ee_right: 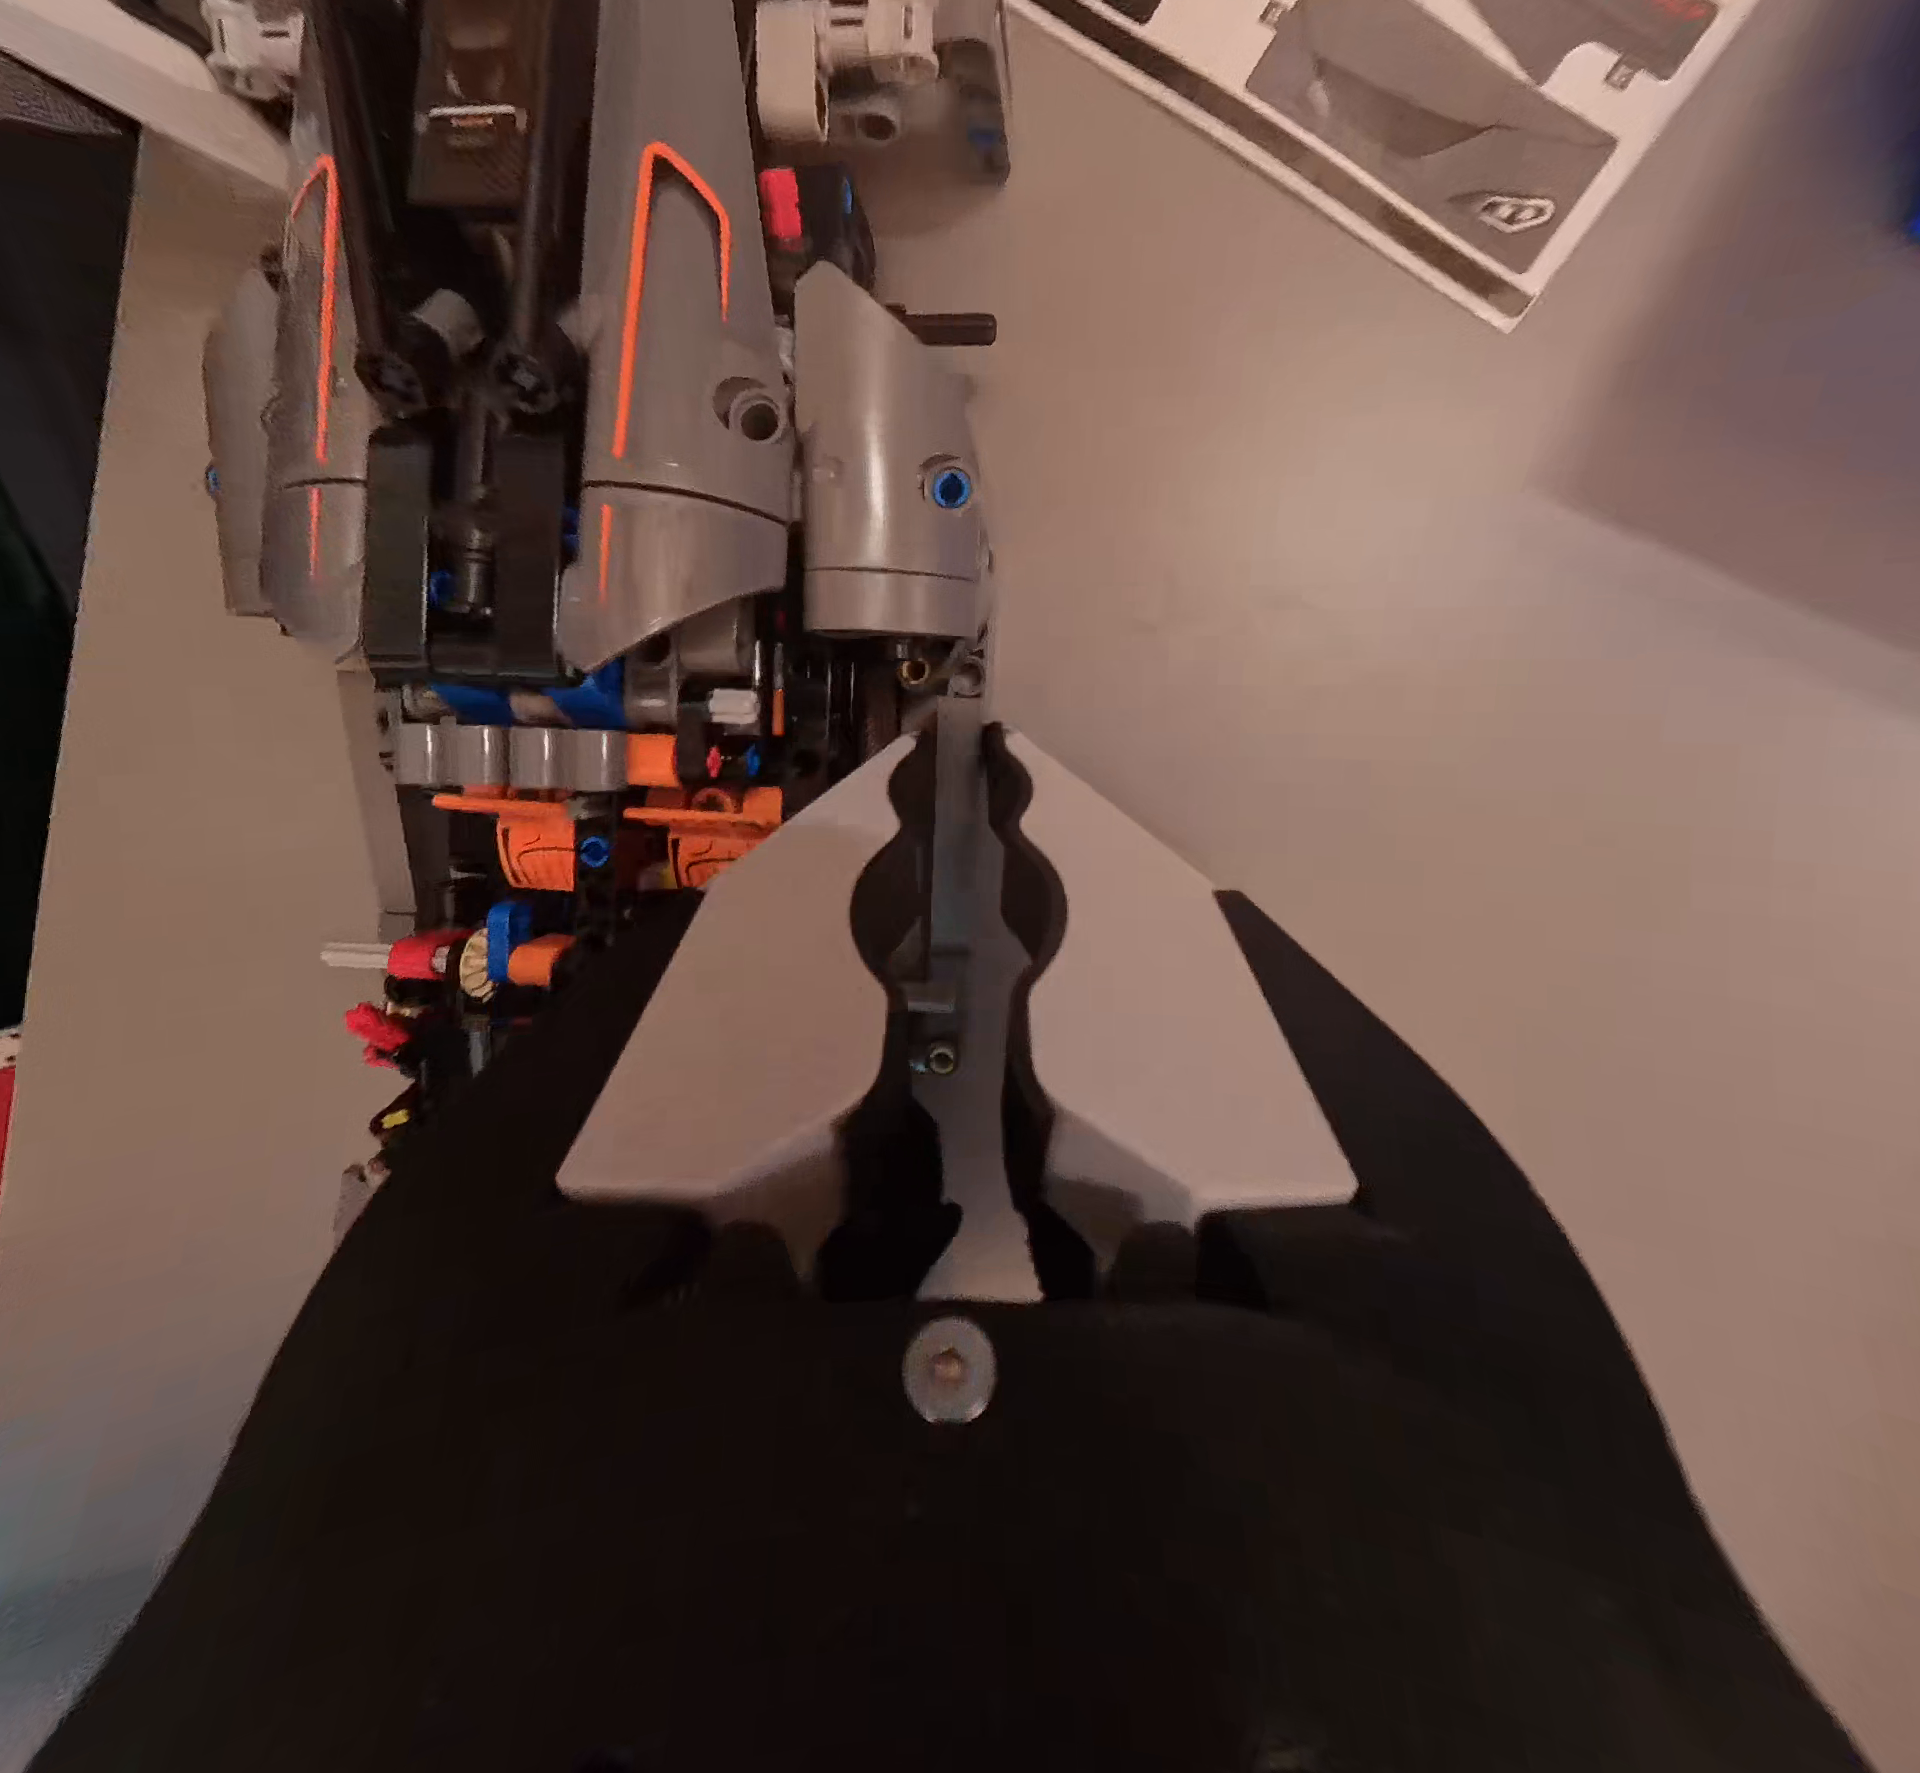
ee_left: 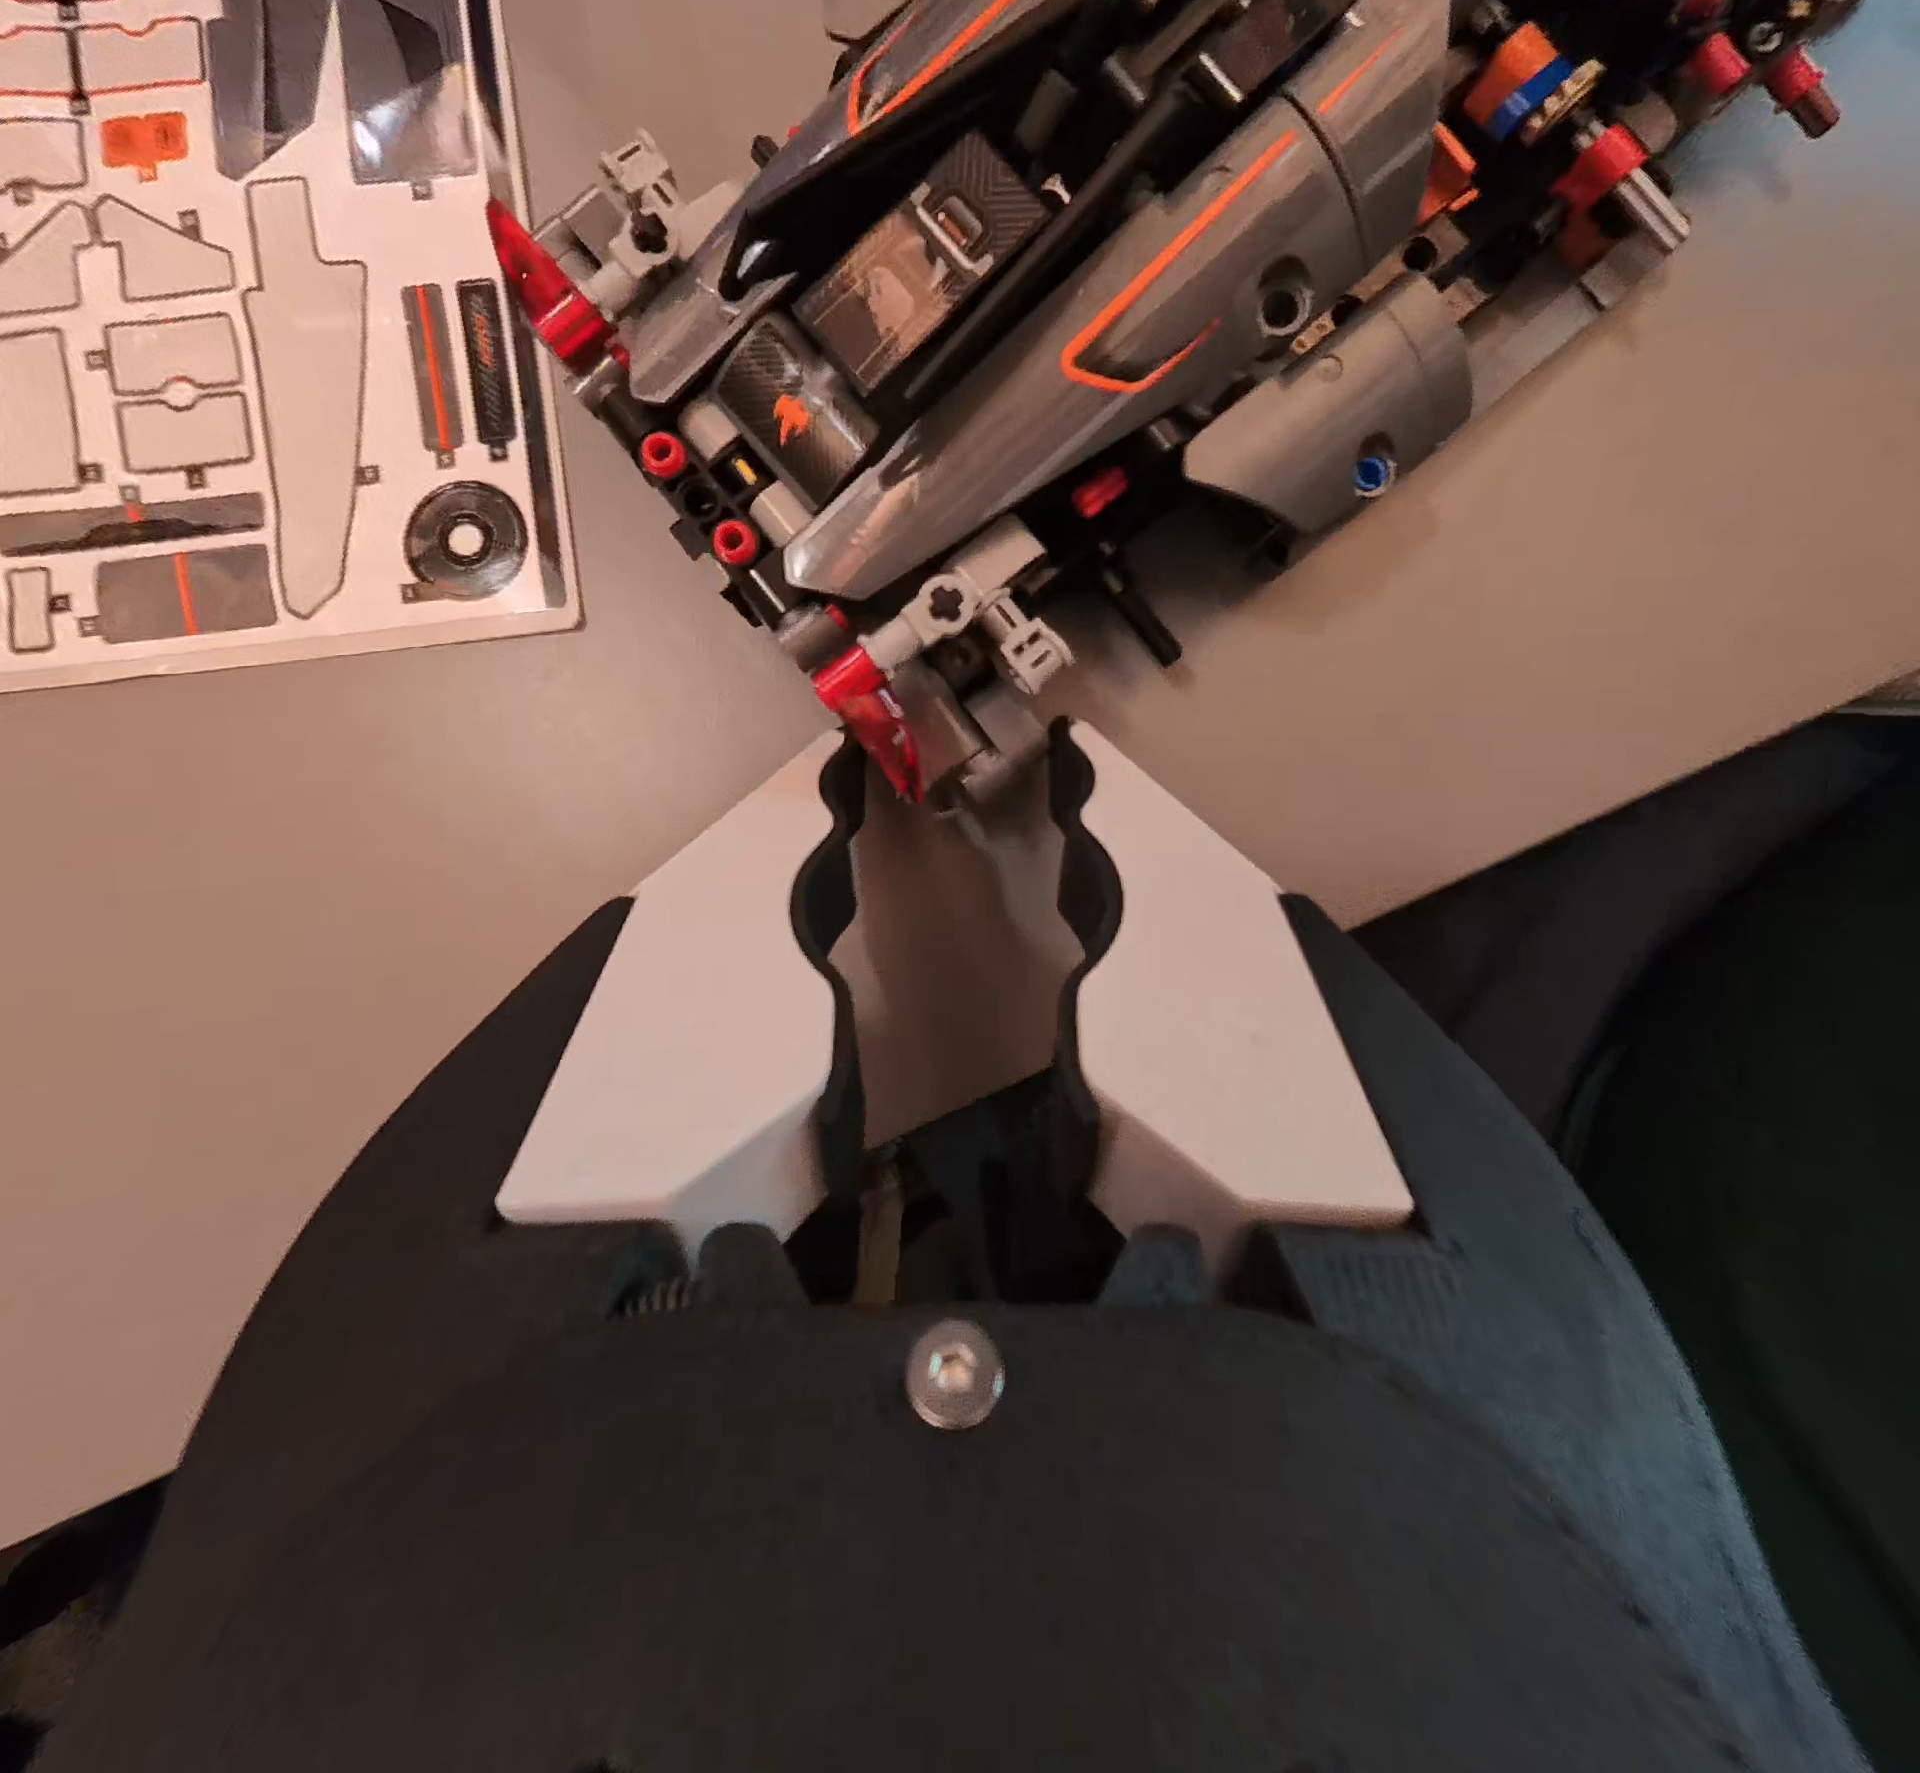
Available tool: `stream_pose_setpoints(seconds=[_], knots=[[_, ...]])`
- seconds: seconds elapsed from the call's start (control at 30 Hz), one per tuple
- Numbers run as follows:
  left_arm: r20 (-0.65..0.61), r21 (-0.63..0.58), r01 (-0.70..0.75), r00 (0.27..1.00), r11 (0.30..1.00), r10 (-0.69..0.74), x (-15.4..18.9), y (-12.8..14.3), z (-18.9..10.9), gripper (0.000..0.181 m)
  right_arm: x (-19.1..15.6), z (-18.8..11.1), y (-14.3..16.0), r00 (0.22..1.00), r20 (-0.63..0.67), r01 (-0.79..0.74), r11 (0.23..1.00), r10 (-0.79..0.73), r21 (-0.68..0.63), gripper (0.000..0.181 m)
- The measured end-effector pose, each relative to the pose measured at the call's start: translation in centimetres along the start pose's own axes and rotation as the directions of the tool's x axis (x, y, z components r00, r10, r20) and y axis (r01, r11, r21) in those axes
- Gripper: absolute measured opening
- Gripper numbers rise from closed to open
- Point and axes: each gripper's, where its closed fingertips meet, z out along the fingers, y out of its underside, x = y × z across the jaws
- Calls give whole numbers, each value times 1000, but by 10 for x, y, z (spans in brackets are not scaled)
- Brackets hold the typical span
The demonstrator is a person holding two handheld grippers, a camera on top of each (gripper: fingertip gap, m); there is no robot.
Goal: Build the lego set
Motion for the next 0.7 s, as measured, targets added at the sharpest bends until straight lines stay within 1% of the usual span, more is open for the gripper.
stream_pose_setpoints(seconds=[0.13,0.23,0.33,0.43,0.53,0.6,0.63,0.7], knots=[[21,12,-5,1000,1000,5,-6,-10,4,31,7,-3,4,1000,-26,-10,1000,10,-11,6],[19,10,-30,999,999,30,-5,-22,9,31,10,-10,14,998,-45,-44,999,43,-2,7],[2,22,-58,998,998,57,-4,-42,17,30,14,-23,30,991,-63,-118,992,121,45,7],[-14,1,-130,991,992,130,-8,-71,28,29,22,-40,50,968,-88,-225,968,235,107,7],[-38,-43,-216,976,975,215,-17,-107,48,27,31,-54,77,926,-116,-342,927,360,150,8],[-73,-76,-270,961,960,265,-20,-130,67,26,39,-62,95,876,-132,-437,879,464,190,8],[-71,-87,-299,953,950,293,-24,-143,77,25,43,-67,104,847,-153,-474,854,509,215,8],[-101,-128,-335,941,934,324,-27,-163,100,24,47,-73,121,788,-173,-543,799,591,257,9]])
